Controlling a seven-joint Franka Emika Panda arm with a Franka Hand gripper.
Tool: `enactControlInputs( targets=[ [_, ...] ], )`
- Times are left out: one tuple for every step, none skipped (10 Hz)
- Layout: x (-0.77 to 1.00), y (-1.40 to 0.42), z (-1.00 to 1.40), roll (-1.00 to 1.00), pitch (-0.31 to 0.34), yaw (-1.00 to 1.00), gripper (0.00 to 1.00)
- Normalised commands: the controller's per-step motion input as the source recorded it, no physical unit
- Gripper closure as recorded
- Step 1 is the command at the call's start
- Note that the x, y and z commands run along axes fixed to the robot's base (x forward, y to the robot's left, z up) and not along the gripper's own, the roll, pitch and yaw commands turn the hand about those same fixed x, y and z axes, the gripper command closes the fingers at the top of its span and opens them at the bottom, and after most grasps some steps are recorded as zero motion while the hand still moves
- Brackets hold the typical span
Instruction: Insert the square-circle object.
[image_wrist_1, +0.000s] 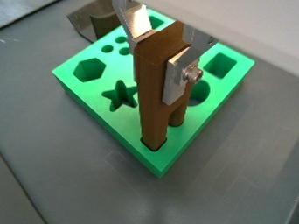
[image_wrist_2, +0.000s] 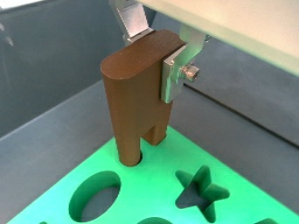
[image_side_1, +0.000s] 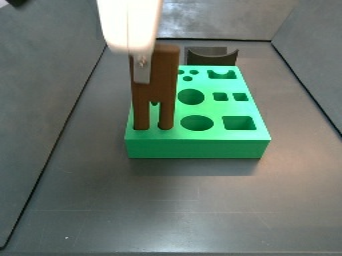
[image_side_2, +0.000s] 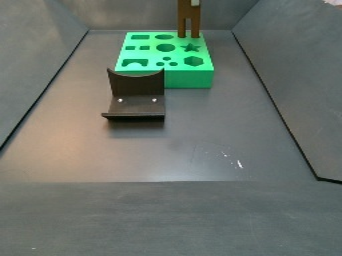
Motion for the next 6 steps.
enactControlInputs(
  targets=[
    [0.19,-0.1,-0.66,0.26,0.134,-0.15,1.0],
    [0.24,-0.1,-0.65,0.25,0.16,-0.05,1.0],
    [0.28,-0.03,-0.52,0.13,0.143,0.0,1.0],
    [0.27,-0.04,-0.43,0.07,0.093,0.11,1.0],
    [0.0,-0.05,-0.17,-0.01,-0.011,0.0,1.0],
    [0.0,0.0,0.0,0.0,0.0,0.0,1.0]
  ],
)
